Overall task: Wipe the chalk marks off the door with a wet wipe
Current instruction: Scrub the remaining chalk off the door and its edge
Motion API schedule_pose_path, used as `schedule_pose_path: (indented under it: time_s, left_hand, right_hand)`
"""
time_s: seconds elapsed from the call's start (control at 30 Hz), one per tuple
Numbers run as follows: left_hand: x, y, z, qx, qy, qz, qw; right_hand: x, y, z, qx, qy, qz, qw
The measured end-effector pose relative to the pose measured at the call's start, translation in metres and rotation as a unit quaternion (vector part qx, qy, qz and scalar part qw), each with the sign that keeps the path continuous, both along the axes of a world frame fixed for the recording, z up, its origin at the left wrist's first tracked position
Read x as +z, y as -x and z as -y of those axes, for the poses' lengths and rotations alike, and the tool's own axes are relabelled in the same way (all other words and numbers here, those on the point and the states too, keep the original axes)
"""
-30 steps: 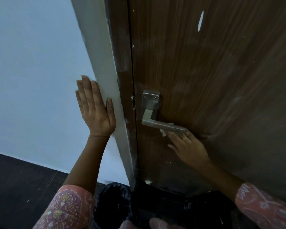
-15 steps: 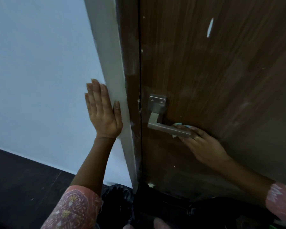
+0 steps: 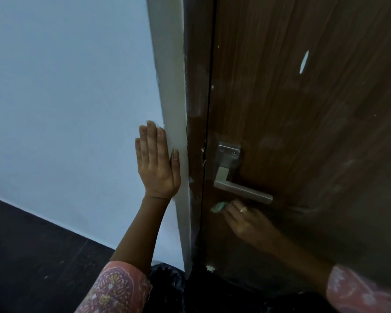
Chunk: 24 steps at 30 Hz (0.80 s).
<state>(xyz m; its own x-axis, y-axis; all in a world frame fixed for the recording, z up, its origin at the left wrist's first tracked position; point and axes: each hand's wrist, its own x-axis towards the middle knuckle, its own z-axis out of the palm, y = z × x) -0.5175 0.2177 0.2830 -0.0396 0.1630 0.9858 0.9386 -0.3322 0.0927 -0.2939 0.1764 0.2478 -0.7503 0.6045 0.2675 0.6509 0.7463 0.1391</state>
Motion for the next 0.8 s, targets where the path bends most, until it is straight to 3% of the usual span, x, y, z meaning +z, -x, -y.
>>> schedule_pose_path:
  time_s: [0.13,0.27,0.47,0.6,0.8]
  left_hand:
    - [-0.001,-0.001,-0.001,0.006,0.009,0.000,1.000]
    - [-0.002,0.002,-0.002,0.003,0.012,-0.012,1.000]
    - [-0.002,0.001,-0.002,0.002,0.009,-0.001,1.000]
    - [-0.002,0.000,-0.003,-0.005,0.009,-0.003,1.000]
    - [-0.001,0.000,-0.003,-0.012,0.008,0.008,1.000]
  right_hand:
    - [0.023,0.053,0.031,0.013,-0.037,-0.137,0.990]
    - [0.098,0.093,0.010,-0.074,-0.135,-0.283,0.947]
    - [0.148,0.118,-0.030,-0.161,-0.194,-0.287,0.924]
    - [0.136,0.131,-0.027,-0.174,-0.210,-0.291,0.917]
    - [0.081,0.133,-0.019,-0.202,-0.169,-0.230,0.937]
